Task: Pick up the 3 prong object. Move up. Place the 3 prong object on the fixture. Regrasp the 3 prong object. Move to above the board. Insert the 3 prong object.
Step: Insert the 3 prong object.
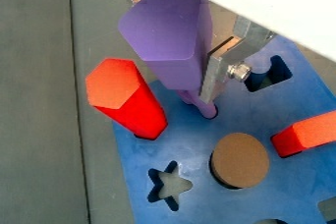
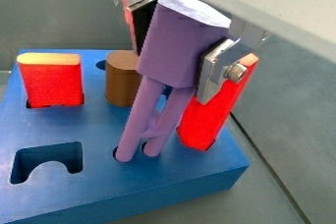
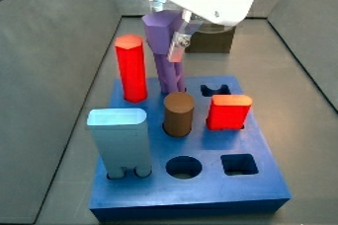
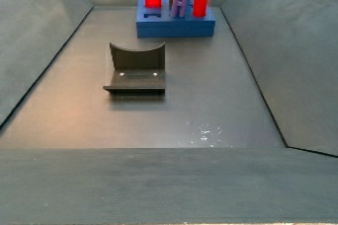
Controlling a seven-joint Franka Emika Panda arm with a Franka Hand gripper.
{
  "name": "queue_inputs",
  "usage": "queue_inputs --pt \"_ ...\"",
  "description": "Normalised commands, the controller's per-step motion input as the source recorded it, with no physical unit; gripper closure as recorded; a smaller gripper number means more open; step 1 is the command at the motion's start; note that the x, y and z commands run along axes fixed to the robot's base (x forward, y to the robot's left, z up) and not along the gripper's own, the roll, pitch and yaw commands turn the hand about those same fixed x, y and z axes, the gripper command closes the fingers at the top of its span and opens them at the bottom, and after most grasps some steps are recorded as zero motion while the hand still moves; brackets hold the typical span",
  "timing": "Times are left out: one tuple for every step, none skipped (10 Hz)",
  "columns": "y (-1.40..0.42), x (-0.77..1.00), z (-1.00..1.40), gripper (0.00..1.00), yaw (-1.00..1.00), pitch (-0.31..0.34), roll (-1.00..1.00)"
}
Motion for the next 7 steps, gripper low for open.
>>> queue_inputs --pt "0.00 0.00 -0.95 1.00 0.06 -0.083 0.08" --pt "0.00 0.00 -1.00 1.00 0.01 -0.099 0.08" --pt "0.00 0.00 -1.00 1.00 -0.19 -0.116 0.01" --pt "0.03 0.00 -0.89 1.00 -0.38 -0.134 -0.02" --pt "0.15 0.00 -1.00 1.00 -0.34 -0.031 0.00" --pt "0.25 0.00 -1.00 1.00 -0.29 0.000 0.00" --pt "0.21 0.00 -1.00 1.00 -0.33 0.000 0.00"
